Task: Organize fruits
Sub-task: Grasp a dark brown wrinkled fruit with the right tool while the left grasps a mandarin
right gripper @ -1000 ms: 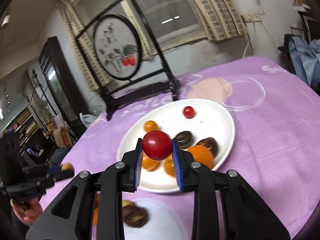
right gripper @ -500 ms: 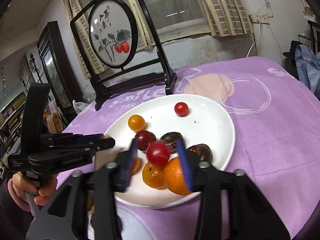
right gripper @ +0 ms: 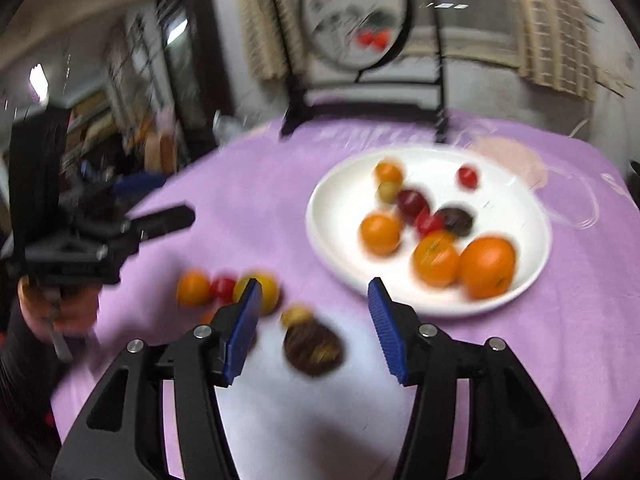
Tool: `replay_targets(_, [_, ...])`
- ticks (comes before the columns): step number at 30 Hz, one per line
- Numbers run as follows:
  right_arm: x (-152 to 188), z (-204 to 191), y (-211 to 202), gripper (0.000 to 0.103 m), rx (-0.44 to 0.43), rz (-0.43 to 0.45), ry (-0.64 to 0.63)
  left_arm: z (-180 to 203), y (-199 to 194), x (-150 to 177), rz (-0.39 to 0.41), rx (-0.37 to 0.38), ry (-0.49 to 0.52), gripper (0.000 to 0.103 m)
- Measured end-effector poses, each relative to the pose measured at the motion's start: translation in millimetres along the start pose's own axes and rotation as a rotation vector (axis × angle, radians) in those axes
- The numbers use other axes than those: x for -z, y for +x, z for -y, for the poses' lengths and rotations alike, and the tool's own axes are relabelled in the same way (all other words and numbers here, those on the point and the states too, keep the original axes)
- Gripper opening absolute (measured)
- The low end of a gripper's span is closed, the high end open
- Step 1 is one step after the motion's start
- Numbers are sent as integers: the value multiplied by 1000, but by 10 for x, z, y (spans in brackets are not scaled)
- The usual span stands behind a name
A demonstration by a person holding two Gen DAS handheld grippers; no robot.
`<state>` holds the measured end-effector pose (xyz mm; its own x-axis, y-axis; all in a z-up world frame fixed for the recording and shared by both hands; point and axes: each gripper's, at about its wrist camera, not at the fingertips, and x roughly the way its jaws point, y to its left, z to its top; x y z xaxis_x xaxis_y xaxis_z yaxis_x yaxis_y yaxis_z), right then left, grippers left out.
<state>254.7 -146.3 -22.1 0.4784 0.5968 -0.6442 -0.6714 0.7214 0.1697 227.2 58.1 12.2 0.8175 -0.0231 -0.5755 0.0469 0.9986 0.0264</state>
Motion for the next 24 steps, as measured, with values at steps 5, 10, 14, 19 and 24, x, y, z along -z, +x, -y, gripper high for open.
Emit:
replay_targets(5, [125,-75,171,56,10,-84,-25,-145,113,178,-88,-22,-85,100])
replay_targets(10, [150,-25,232,56,-6,-114,-1,-205,20,159,-77,37,-151,100])
replay_targets(14, [176,-20,279,56,-2,-133,7,-198,-7,178,-70,25,-151,100])
replay_targets(19, [187,9,322,54,8,-141,10,-186,2,198,-80,33,-151,100])
replay_targets(24, [208,-10,354,49,13,-148,1,-170,-12,208,-75,21,-140,99])
